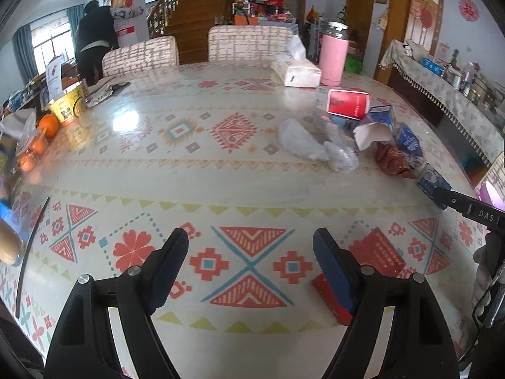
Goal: Collect trash
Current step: 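Grasp the red cigarette box with the left tool while the right grasps the tissue pack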
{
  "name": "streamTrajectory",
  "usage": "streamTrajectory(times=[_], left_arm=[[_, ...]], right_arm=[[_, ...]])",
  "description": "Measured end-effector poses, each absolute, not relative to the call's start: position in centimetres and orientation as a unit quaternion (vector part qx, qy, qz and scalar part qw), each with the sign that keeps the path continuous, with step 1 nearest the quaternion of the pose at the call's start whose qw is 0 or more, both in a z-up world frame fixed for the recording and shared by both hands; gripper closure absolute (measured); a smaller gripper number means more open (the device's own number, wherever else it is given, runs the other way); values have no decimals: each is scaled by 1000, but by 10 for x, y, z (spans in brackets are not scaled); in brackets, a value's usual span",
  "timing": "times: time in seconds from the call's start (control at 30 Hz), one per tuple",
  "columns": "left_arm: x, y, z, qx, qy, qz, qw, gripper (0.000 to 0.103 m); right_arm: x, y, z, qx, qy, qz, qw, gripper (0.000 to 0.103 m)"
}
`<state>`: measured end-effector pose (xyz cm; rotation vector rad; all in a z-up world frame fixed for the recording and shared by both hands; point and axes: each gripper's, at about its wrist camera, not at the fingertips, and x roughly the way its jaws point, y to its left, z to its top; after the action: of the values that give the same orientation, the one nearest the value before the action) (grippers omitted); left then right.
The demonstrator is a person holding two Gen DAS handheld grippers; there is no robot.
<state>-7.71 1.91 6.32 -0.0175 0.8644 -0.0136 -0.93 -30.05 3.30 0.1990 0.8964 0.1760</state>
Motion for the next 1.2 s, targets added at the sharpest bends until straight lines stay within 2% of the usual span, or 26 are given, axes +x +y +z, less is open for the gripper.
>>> streamTrajectory(times=[0.27, 0.53, 0.97, 1.2], left_arm=[[-68, 22, 61, -19, 423, -18, 906, 23], [-58, -1, 56, -14, 414, -111, 903, 18], [-63, -49, 31, 92, 427, -229, 870, 18], [-64, -60, 25, 103, 427, -241, 866, 16]], right_arm=[[-3, -308, 35, 112, 422, 108, 893, 13], [-3, -328, 42, 123, 403, 112, 900, 5], [41, -327, 21, 64, 437, 92, 892, 5], [32, -317, 13, 48, 446, 89, 889, 5]])
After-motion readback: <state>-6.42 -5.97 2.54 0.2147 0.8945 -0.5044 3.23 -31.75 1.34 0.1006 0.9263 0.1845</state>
